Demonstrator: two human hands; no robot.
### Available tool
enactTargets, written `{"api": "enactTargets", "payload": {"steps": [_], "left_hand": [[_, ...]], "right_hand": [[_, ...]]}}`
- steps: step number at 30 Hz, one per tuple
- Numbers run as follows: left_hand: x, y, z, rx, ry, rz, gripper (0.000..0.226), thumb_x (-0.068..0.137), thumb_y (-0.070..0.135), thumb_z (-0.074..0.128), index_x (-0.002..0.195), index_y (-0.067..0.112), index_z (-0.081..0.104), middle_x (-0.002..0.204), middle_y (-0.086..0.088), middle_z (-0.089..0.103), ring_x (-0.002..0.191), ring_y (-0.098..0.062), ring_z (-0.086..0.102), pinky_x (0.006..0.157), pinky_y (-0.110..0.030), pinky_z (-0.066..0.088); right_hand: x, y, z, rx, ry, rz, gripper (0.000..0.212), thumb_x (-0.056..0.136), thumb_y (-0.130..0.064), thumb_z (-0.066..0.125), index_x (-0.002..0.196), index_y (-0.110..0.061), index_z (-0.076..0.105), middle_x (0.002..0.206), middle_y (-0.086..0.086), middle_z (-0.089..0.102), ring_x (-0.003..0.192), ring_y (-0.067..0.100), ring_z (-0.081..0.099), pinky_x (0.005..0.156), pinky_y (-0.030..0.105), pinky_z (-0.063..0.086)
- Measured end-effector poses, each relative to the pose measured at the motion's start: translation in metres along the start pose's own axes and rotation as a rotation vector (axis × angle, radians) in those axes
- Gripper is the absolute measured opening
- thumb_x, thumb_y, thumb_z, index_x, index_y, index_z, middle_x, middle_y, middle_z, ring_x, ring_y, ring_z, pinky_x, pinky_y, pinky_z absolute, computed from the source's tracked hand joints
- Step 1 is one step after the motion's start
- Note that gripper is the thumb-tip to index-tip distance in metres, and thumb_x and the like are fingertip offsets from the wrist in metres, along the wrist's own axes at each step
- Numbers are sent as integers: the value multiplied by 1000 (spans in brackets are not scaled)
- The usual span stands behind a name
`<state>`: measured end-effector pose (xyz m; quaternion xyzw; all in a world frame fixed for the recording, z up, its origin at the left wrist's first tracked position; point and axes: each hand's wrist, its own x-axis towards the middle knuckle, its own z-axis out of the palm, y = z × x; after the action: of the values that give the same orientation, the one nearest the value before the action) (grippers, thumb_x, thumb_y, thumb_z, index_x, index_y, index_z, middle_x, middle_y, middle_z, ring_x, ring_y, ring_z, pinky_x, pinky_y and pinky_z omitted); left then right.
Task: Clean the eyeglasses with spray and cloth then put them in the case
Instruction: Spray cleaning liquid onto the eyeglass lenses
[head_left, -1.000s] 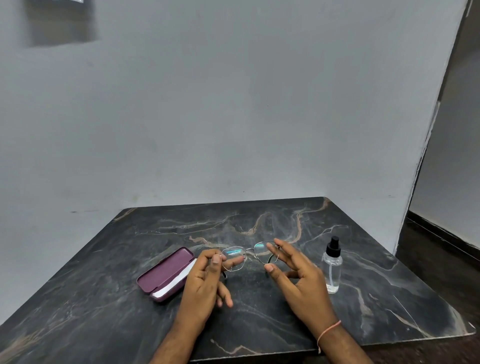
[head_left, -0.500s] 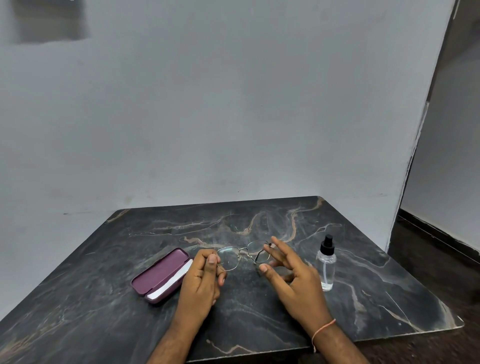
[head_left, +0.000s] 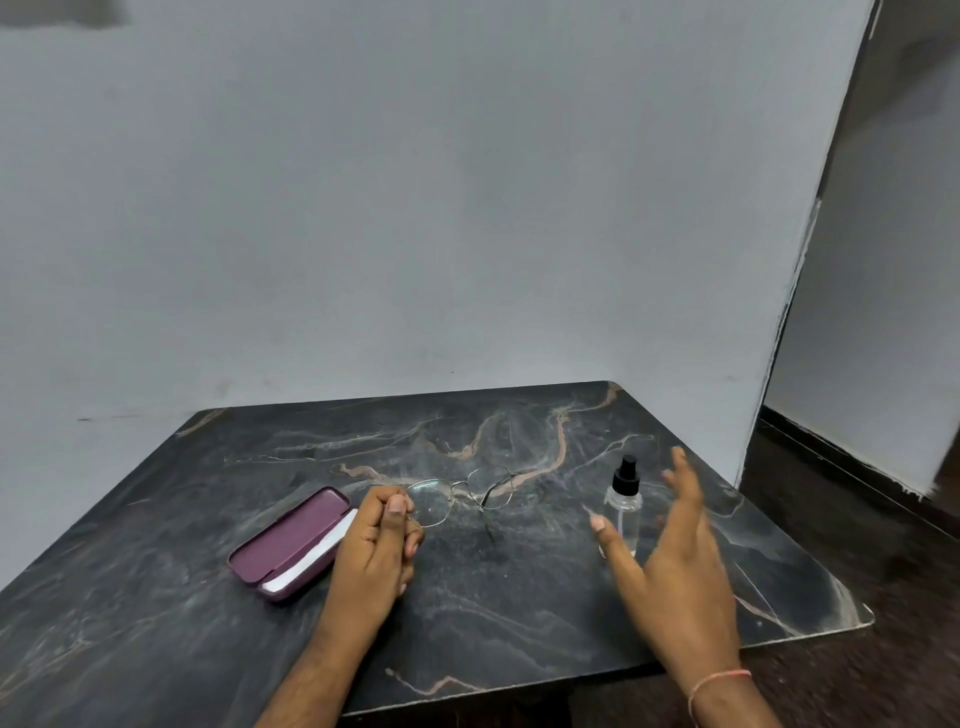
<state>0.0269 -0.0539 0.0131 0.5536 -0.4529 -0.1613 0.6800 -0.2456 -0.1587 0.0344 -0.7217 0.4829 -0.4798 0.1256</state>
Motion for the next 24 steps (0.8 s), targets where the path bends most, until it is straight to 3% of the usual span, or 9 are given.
{"api": "enactTargets", "payload": {"steps": [3, 6, 10, 13, 15, 18, 20, 22, 24], "left_hand": [[-1, 1, 0, 15, 6, -3, 26, 107, 46, 44, 92, 29, 58, 64, 7, 50, 48, -8, 36, 39, -22, 33], [-1, 1, 0, 26, 14, -4, 25, 107, 45, 43, 93, 31, 58, 64, 8, 50, 49, -7, 37, 40, -22, 34], [0, 1, -1, 37, 17, 3, 26, 108, 45, 42, 94, 29, 58, 64, 7, 51, 48, -8, 38, 40, -22, 35], [0, 0, -1, 39, 19, 0, 26, 107, 45, 42, 95, 29, 58, 65, 7, 51, 48, -8, 38, 40, -23, 35], [1, 0, 0, 39, 26, -6, 26, 107, 46, 42, 94, 30, 58, 65, 7, 52, 49, -8, 39, 40, -22, 35], [2, -1, -1, 34, 41, -14, 26, 106, 48, 43, 93, 32, 59, 65, 8, 52, 50, -6, 39, 41, -21, 36], [1, -2, -2, 42, 43, -9, 26, 107, 48, 42, 94, 31, 58, 65, 8, 52, 50, -7, 39, 41, -22, 36], [1, -3, -2, 41, 45, -4, 26, 108, 47, 42, 97, 29, 57, 66, 7, 50, 50, -9, 38, 42, -23, 36], [2, -4, -2, 46, 48, -4, 26, 109, 46, 42, 99, 27, 57, 66, 7, 50, 51, -9, 38, 42, -23, 36]], "right_hand": [[2, 6, 10, -64, -46, -87, 105, 96, -58, 69, 164, -58, -11, 147, 1, 67, 110, 26, 76, 83, 48, 62], [7, 6, 17, -22, -39, -136, 101, 99, -50, 67, 161, -62, -12, 145, -3, 68, 93, 15, 74, 84, 47, 64], [8, 9, 32, 18, -90, -166, 101, 101, -44, 70, 166, -56, -7, 156, 3, 61, 106, 29, 77, 83, 46, 61], [9, 10, 41, 19, -161, -208, 92, 105, -41, 64, 166, -54, -4, 151, 5, 64, 90, 24, 76, 68, 30, 51], [9, 3, 45, 55, -223, -232, 85, 107, -46, 57, 164, -58, -5, 147, 1, 66, 95, 22, 75, 68, 22, 46], [0, -23, 52, 182, -264, -303, 73, 108, -54, 45, 161, -65, -4, 152, -30, 49, 93, -1, 68, 80, 23, 53], [-8, -39, 59, 271, -219, -342, 69, 110, -47, 45, 165, -59, 5, 153, -46, 31, 96, 3, 66, 81, 26, 58], [-14, -44, 65, 305, -176, -371, 71, 108, -43, 46, 169, -51, 10, 147, -44, 36, 101, 18, 64, 68, 29, 59], [-15, -45, 66, 276, -192, -400, 75, 106, -43, 46, 171, -46, 10, 129, -29, 51, 80, 16, 64, 51, 22, 50]]}}
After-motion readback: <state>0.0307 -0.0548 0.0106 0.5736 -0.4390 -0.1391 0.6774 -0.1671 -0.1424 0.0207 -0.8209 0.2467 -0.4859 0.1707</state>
